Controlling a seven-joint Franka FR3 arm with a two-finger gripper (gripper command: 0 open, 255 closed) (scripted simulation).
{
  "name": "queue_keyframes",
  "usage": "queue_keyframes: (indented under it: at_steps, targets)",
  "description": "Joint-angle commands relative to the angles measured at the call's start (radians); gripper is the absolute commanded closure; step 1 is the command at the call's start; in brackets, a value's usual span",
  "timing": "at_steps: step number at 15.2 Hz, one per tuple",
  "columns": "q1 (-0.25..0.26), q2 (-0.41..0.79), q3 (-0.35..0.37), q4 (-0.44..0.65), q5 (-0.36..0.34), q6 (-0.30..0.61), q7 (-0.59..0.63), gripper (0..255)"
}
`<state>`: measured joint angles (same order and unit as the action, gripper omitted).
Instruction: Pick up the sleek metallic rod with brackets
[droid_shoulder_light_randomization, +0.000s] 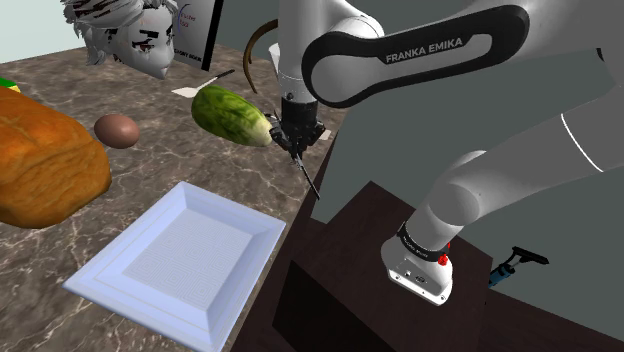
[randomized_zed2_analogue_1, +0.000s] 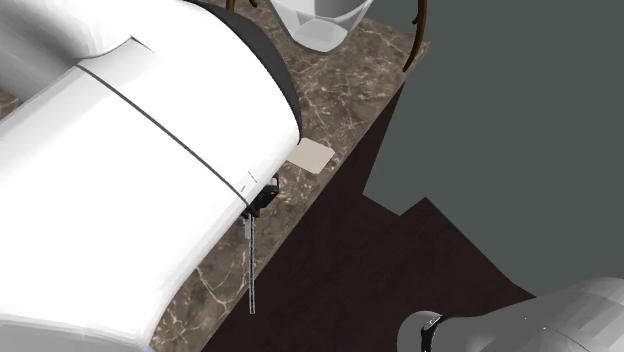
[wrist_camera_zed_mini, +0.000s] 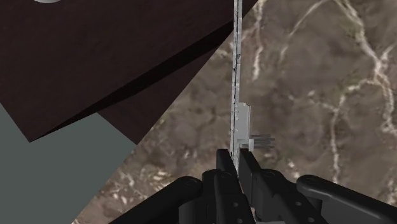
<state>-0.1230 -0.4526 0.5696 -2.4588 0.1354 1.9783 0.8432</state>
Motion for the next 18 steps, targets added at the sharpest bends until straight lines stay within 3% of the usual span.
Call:
queue_keyframes:
  at_steps: [1,4,18]
  targets:
    - [0.0,0.0,0.0,0.0,0.0,0.0,0.0,255]
    - [0.0,0.0,0.0,0.001,0.0,-0.001,0.0,255]
    - [0.0,-0.05,-0.044,0.151,-0.007,-0.199,-0.025,255]
